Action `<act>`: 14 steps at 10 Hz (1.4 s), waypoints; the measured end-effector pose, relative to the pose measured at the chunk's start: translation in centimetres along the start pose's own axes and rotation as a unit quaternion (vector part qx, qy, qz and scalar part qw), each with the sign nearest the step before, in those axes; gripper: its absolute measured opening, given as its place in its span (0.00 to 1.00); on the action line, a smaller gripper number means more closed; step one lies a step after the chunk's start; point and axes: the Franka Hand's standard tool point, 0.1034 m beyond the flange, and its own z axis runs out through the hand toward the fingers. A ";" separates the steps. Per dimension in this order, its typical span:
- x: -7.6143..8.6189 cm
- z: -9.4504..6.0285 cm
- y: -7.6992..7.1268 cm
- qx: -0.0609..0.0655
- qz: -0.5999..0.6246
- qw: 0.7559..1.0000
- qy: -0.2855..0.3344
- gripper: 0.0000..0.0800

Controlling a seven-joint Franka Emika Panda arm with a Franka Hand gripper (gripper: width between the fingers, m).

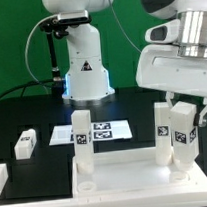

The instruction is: Assemble desk

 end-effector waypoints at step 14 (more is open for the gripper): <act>1.1 1.3 0.4 -0.001 -0.021 1.000 -0.007 0.36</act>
Offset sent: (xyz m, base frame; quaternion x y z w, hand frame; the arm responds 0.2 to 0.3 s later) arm -0.0010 -0.0121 -0.0104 -0.0297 0.0383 -0.0067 0.9988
